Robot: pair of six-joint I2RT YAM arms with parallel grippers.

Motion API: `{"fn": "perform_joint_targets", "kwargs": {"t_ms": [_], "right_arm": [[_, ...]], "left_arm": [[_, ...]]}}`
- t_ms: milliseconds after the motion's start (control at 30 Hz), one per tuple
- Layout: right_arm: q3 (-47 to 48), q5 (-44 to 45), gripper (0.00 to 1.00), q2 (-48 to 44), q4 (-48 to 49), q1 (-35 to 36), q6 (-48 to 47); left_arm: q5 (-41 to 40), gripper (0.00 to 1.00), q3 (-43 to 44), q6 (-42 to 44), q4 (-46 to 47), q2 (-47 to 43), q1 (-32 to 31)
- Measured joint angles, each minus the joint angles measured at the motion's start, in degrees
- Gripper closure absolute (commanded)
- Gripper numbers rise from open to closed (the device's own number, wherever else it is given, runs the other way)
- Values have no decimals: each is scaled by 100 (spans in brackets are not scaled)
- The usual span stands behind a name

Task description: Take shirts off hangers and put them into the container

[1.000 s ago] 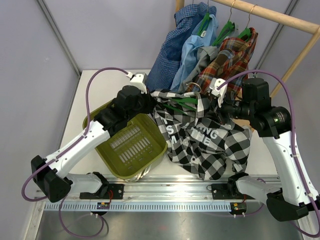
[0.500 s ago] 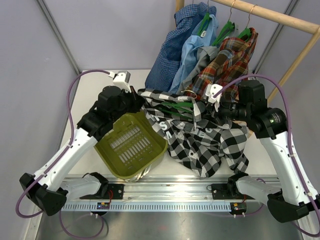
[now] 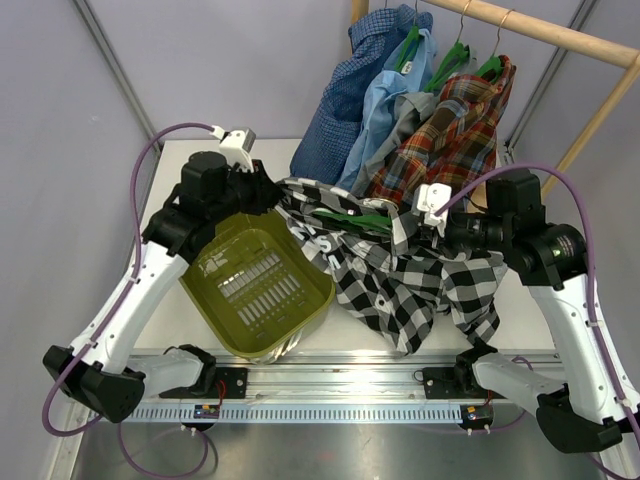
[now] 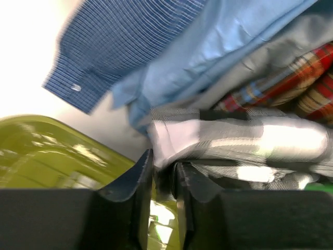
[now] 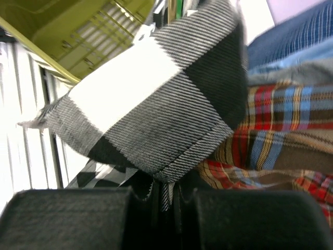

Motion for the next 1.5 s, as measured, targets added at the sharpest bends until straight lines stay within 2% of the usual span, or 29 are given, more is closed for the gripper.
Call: {"fn": "perform_joint_targets", "kwargs": {"t_ms": [200,267,300,333,367,500,700,867,1200,1367,1433,1500], "right_arm": [[234,-310,100,2,-214,-50,-94],[352,-330,100,39,-295,-57,-70],[407,-354,100,59,-313,-59,-42],[448,-365,100,72,-317,-59,0],[472,-372,100,87,-317,-59,46],[485,-223,100,155,-55,-57,721],[704,-120,100,269,149,-50,1641],[776,-55,100,302,280,-52,2247],[774,-254,100,286,946,-52,3650],[772,164,100,278,1419,-52,3976],[745,236,100,271,1545,-52,4105],[710,267,100,251,1617,-52,4172]], "left_arm": [[201,62,136,658,-142,101,118],[372,64,92,916,-122,105,149],[450,68,59,1003,-114,96,164],[562,87,4,1128,-103,76,177],[691,100,-59,1217,-101,55,181],[1014,100,-282,1661,-109,-76,195],[1215,100,-684,1816,90,-273,203],[1331,100,-992,1585,544,-457,273],[2166,100,-1598,1023,1405,-476,461],[2514,100,-1696,863,1711,-498,490],[2601,94,-1742,855,1838,-573,518],[2632,59,-1742,922,1862,-704,551]]}}
